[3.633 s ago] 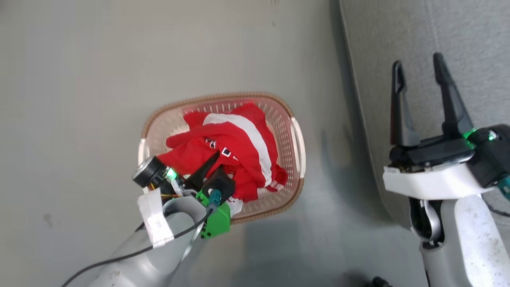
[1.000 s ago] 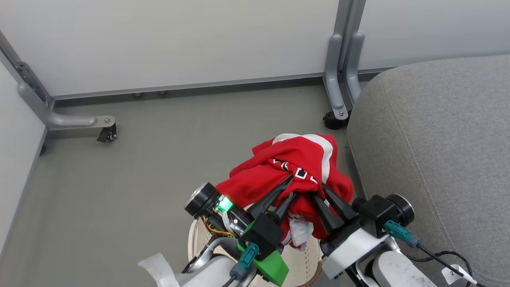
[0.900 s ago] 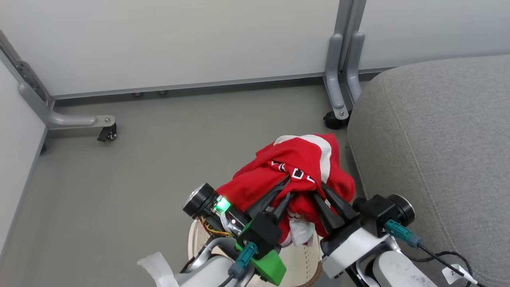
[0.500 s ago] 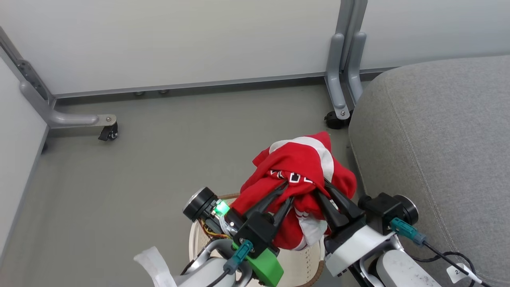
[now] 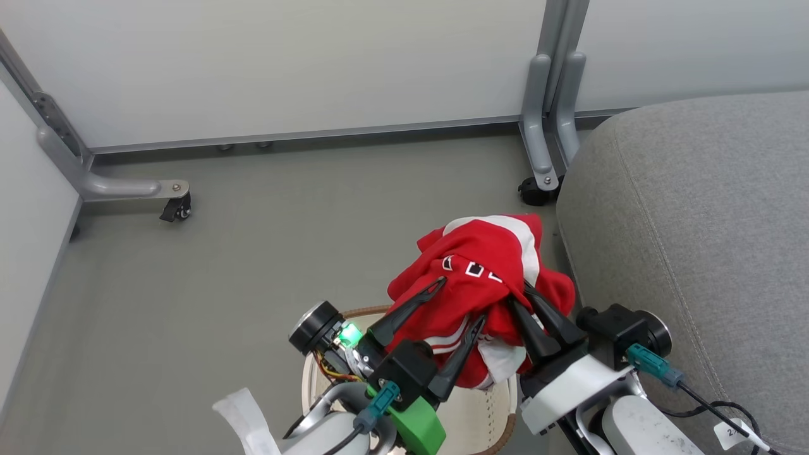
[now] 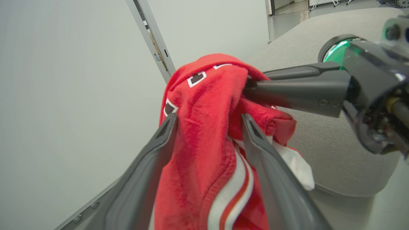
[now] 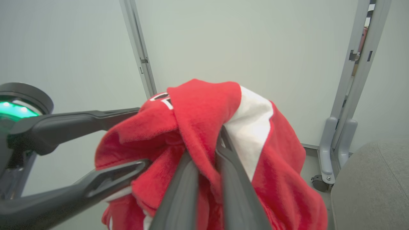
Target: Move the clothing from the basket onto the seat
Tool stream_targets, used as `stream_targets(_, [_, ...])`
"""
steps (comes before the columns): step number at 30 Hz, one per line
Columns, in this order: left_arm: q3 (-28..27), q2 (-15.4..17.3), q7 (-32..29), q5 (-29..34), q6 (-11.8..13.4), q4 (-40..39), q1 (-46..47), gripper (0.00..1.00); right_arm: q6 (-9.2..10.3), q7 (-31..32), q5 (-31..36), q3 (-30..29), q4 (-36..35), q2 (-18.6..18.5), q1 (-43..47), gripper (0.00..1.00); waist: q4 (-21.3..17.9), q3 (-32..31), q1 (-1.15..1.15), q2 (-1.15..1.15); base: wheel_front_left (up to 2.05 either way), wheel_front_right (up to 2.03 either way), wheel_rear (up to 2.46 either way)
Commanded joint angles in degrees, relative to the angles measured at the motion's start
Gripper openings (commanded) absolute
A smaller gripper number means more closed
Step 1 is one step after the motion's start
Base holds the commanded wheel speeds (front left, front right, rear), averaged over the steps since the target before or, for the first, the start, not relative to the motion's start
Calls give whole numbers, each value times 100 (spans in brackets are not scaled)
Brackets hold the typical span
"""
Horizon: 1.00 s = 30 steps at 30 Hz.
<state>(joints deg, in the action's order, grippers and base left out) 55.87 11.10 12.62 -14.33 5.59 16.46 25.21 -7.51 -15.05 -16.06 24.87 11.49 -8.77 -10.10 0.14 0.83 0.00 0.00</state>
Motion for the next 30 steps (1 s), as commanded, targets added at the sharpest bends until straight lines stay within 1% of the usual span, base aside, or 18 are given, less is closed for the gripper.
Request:
stream_targets(1, [8,36,6,-34,20,-29,-33,100,4,-20,19,-29,-18,17,30,0,-13,17,0,0,0,0,0])
stream_targets(9, [-41,155,52,-71,51,-136,-3,100,4,-20,106,-259,-22,46,-22,0,-190,161,0,0,0,0,0])
stream_targets(11, [-60,186,67,-105,25,-171,2,100,5,-20,118,-351,-38,54,-47,0,-279,215,0,0,0,0,0])
stream_targets(15, [-129,226,98,-164,85,-233,-17,100,5,-20,194,-565,-97,53,-64,0,-506,330,0,0,0,0,0])
stream_targets(23, [-339,408,152,-309,196,-399,-116,100,4,-20,433,-1087,-466,-10,32,0,-1191,590,0,0,0,0,0])
stream_targets(25, [-430,466,161,-403,224,-455,-172,100,5,-20,502,-1206,-624,-13,92,0,-1428,667,0,0,0,0,0])
stream_targets(30, [-582,591,177,-619,207,-581,-319,100,4,-20,641,-1422,-986,-23,279,0,-1946,803,0,0,0,0,0])
